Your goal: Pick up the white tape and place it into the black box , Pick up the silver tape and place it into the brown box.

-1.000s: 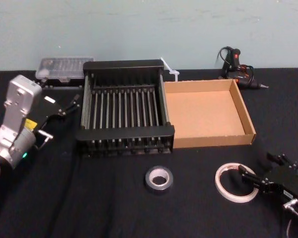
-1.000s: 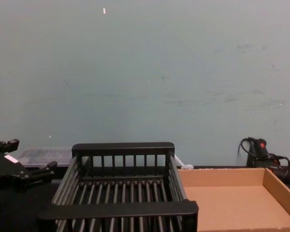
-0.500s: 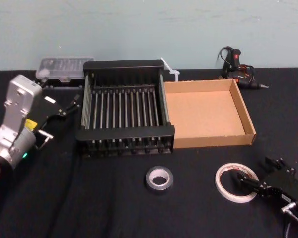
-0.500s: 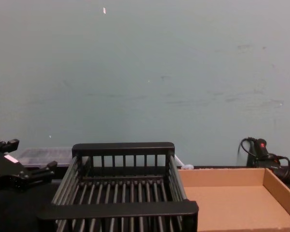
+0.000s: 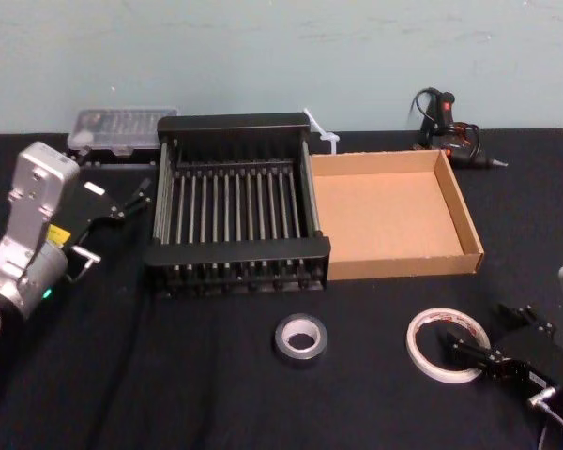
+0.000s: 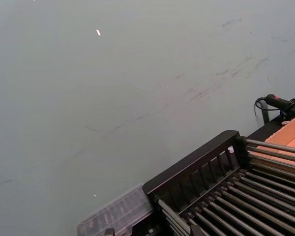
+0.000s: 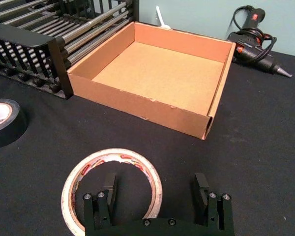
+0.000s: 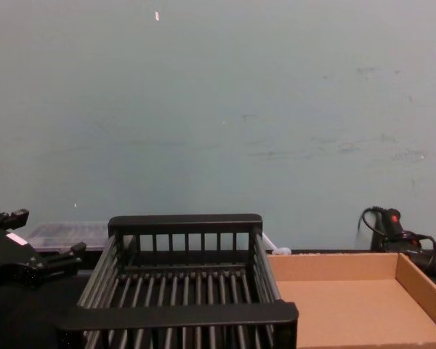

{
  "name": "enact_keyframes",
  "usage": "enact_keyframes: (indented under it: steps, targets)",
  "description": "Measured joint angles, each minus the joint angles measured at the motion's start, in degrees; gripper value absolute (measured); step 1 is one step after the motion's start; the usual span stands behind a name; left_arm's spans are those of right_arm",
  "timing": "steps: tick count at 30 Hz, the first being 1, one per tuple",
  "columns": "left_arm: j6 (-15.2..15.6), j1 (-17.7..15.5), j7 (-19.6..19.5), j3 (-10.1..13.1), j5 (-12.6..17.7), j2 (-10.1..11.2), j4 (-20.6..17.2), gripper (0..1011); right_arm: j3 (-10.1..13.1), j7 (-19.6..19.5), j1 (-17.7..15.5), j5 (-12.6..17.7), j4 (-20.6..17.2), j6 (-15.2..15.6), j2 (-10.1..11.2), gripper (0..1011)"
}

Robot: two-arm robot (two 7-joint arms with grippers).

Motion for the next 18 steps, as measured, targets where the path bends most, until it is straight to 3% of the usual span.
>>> enact_keyframes:
  steps: [18]
  targets:
    - [0.0,0.0,0.0,0.0,0.0,0.0,0.0,1001,1.1,1.6,-0.6,-2.2,0.5,0.9,-2.0,1000]
